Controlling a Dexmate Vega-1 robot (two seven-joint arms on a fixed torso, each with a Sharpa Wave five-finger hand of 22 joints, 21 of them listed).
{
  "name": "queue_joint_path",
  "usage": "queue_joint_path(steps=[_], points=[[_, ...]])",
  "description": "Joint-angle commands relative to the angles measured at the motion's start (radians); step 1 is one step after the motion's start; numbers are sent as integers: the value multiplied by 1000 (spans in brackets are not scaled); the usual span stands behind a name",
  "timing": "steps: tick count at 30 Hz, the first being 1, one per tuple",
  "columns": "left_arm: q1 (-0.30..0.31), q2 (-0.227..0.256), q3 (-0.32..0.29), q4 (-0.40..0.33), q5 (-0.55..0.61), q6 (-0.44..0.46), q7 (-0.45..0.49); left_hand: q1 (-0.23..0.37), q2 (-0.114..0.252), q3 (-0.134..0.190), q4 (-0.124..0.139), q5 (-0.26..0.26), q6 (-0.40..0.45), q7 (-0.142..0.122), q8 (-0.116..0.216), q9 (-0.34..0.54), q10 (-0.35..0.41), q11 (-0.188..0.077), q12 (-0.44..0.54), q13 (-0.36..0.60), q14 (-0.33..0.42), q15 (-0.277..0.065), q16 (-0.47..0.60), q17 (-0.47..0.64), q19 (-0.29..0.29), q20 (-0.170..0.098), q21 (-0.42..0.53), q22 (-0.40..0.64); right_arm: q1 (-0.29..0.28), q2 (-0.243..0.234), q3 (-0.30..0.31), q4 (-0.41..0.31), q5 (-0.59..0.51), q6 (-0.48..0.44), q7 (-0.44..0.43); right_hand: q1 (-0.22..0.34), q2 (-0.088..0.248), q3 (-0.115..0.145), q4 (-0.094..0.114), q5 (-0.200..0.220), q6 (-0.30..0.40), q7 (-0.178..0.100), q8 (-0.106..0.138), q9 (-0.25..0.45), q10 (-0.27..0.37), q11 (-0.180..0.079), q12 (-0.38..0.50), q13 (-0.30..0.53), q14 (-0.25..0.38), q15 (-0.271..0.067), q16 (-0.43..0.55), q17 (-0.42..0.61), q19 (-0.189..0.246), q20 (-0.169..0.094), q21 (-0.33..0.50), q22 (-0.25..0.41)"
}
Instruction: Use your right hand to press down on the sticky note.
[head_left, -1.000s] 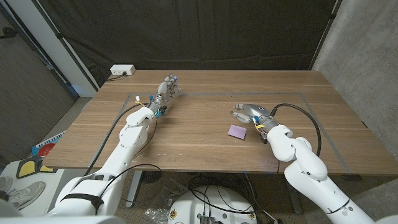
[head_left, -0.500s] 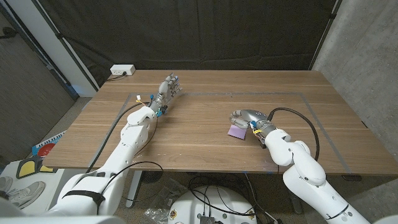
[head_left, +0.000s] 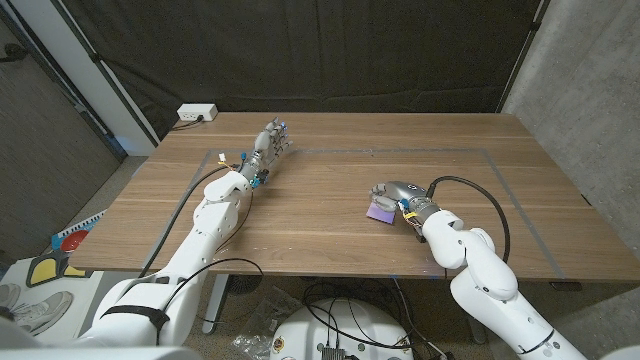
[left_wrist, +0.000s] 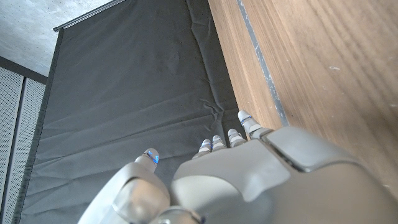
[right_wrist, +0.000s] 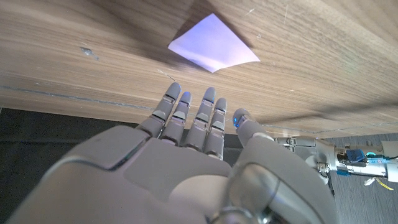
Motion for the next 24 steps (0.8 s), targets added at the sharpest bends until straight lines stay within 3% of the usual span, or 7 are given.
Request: queue_joint_path(steps=[1, 7, 14, 24], points=[[-2, -2, -2, 3, 3, 4, 2, 7, 86, 4, -2, 8, -130, -8, 2, 5, -101, 0, 5, 6, -68, -19, 2, 5, -1, 0, -3, 3, 18, 10, -12, 29, -25, -18, 41, 21, -1, 13, 2, 6, 18, -1, 4, 3, 15, -3, 2, 1, 5, -26, 3, 6, 1, -8, 8, 2], [-6, -3, 0, 8, 6, 2, 2, 7, 86, 4, -2, 8, -131, -10, 1, 5, -101, 0, 5, 6, -68, -18, 2, 5, -2, 0, -3, 3, 26, 13, -18, 41, -30, -22, 57, 27, -6, 17, 7, 4, 22, 0, 1, 3, 20, -3, -1, 1, -7, -23, 0, 8, -6, -14, 6, 3], [-5, -3, 0, 2, 9, 5, 7, 7, 86, 3, -2, 8, -132, -12, 1, 5, -102, -1, 4, 6, -68, -20, 2, 5, -1, -1, -4, 3, 38, 16, -24, 58, -32, -27, 68, 10, -21, 3, 30, -4, 24, 2, -6, 3, 10, 4, -12, 1, -27, -19, -3, 13, -25, -10, 0, 3], [-1, 0, 3, -12, 12, 12, 10, 6, 86, 3, -2, 8, -132, -13, 1, 5, -102, -1, 4, 6, -69, -20, 1, 5, -1, -2, -5, 4, 41, 18, -26, 65, -46, -53, 94, 14, -21, 0, 32, -4, 7, 3, -20, 3, -11, 5, -28, 1, -56, -15, -9, 12, -34, -15, -3, 3]])
